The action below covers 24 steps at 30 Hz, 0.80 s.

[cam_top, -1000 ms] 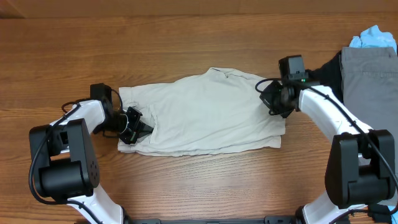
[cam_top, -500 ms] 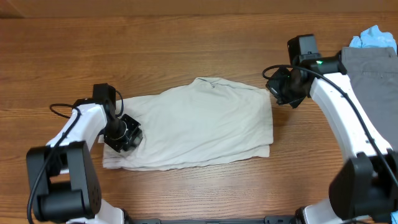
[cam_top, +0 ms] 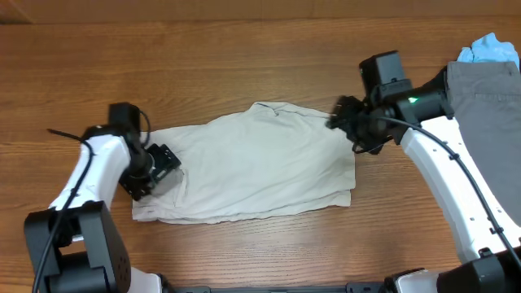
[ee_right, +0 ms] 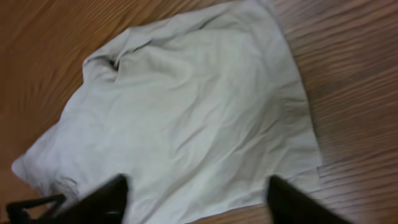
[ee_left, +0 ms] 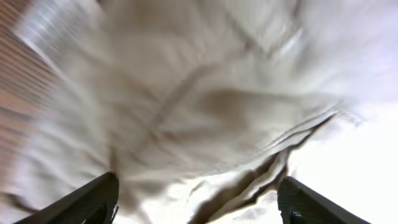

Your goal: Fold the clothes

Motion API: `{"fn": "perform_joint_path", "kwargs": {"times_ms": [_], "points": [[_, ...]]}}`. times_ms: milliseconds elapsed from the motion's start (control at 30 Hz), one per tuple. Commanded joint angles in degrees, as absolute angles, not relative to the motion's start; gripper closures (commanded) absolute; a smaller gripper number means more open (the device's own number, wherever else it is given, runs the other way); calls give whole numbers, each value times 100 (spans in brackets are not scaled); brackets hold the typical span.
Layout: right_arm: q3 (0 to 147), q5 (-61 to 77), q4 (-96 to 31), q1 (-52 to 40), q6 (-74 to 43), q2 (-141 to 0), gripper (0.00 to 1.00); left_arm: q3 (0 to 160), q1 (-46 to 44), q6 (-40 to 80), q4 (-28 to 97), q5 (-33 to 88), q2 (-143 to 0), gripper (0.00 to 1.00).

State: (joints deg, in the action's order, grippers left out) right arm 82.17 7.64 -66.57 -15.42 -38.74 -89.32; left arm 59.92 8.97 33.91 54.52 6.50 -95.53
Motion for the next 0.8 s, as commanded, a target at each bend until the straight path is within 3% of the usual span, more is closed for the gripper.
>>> {"fn": "perform_joint_path", "kwargs": {"times_ms": [0, 300, 433, 567, 767], "points": [[8270, 757, -6626, -1734, -3662, -8897, 0, 6689, 1295, 2689, 5804, 567, -9491, 17], [8023, 779, -6613, -1780, -4075, -8906, 0, 7181, 2333, 1619, 6136, 945, -9636, 28], [7800, 784, -6611, -1809, -4080, -8906, 0, 7157, 2661, 1055, 5996, 1745, -9961, 31], [7601, 860, -6611, -1839, -4303, -8906, 0, 7157, 2700, 659, 5666, 1940, -10300, 29], [7564, 819, -6573, -1837, -4307, -8906, 0, 7157, 2716, -495, 5450, 2821, -11041, 12]]}}
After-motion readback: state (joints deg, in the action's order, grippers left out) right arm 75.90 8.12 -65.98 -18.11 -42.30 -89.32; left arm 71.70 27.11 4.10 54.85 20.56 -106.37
